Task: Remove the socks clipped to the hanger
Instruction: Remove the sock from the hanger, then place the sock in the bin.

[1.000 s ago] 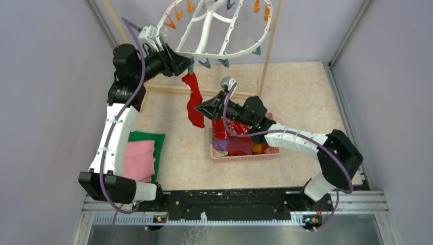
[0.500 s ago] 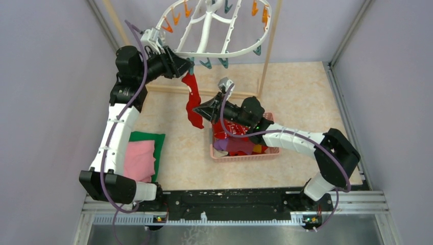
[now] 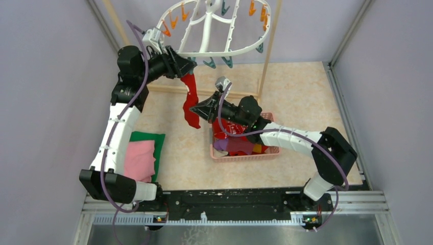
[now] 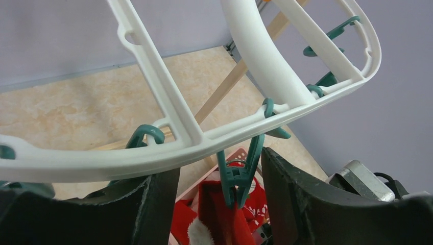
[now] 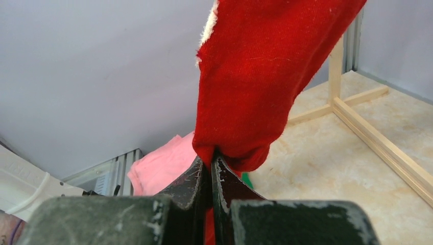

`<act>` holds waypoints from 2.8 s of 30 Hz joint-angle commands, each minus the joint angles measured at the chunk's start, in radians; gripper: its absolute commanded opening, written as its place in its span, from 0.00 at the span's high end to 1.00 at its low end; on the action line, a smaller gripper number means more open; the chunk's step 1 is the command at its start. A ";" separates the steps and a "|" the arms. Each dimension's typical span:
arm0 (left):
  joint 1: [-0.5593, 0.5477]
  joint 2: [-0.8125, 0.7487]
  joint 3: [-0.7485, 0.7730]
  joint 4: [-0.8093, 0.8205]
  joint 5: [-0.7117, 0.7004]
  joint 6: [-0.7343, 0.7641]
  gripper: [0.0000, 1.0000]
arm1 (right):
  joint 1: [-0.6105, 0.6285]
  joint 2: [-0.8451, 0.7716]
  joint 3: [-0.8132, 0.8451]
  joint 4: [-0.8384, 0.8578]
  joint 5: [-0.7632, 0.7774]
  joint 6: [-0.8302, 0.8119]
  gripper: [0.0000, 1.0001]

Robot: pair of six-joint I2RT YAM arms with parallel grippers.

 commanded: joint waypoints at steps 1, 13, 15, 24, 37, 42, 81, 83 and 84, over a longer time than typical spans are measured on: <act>-0.015 -0.003 0.005 0.045 0.019 -0.014 0.31 | 0.019 0.021 0.067 0.039 -0.013 0.010 1.00; -0.022 0.015 0.050 0.039 -0.010 0.040 0.40 | 0.032 0.040 0.079 0.030 -0.018 0.017 1.00; -0.022 0.018 0.046 0.048 -0.007 0.040 0.44 | 0.032 0.039 0.079 0.026 -0.017 0.017 1.00; -0.022 0.025 0.058 0.054 -0.004 0.044 0.84 | 0.032 0.042 0.085 0.020 -0.017 0.018 1.00; -0.022 0.014 0.058 0.019 0.006 0.050 0.61 | -0.037 -0.193 -0.111 -0.065 0.058 -0.014 1.00; -0.022 -0.041 -0.003 -0.075 -0.021 0.138 0.01 | -0.101 -0.400 -0.249 -0.341 0.095 -0.071 1.00; -0.018 -0.163 -0.087 -0.263 0.046 0.552 0.01 | -0.248 -0.358 -0.330 -0.600 0.216 0.078 0.76; -0.018 -0.174 -0.049 -0.264 0.037 0.542 0.01 | -0.249 -0.370 -0.332 -0.596 0.199 0.071 0.74; -0.018 -0.170 -0.021 -0.276 0.024 0.541 0.01 | -0.250 -0.375 -0.331 -0.594 0.191 0.065 0.73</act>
